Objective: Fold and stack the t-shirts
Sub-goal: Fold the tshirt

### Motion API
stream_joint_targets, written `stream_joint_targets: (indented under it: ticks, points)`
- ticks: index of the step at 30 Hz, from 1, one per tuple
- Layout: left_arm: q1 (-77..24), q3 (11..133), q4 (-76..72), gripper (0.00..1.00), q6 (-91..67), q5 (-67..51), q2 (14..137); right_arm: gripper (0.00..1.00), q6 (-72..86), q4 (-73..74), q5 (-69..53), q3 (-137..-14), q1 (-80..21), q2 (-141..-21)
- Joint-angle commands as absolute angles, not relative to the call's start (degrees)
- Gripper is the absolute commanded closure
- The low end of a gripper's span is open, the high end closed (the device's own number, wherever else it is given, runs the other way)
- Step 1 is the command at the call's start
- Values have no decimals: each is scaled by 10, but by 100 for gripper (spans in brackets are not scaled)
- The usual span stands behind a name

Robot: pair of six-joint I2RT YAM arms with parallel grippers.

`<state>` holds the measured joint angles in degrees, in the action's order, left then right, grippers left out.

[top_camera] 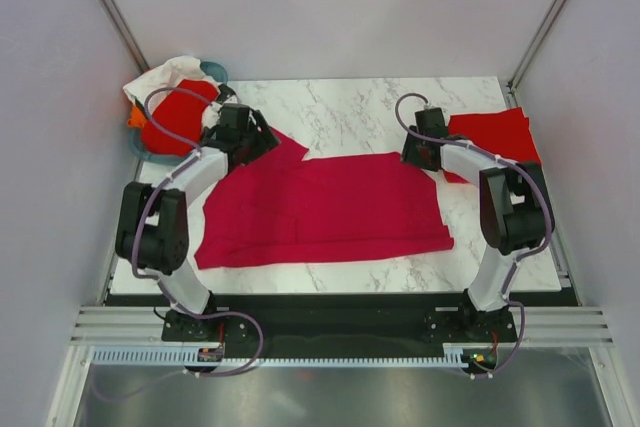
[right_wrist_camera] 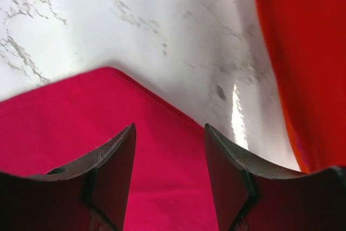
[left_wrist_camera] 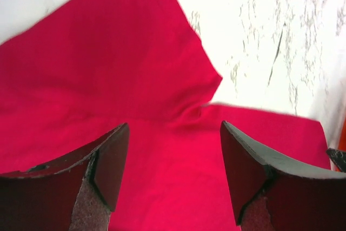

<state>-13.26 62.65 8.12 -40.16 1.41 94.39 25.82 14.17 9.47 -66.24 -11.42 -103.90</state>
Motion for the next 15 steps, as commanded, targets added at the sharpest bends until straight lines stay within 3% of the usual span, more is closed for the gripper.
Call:
stream_joint_targets:
  ticks: [1,6,13,15]
  points:
    - [-132,700,104,25,-358,11,1009,39,218,134,95,-715,-125,-1080]
    - [-134,750,136,25,-374,8,1079,43,215,140,112,-740,-134,-1127]
    - [-136,812,165,27,-384,11,1157,70,222,156,132,-787,-134,-1169]
    - [-136,835,175,27,-384,11,1179,73,226,156,139,-801,-134,-1179]
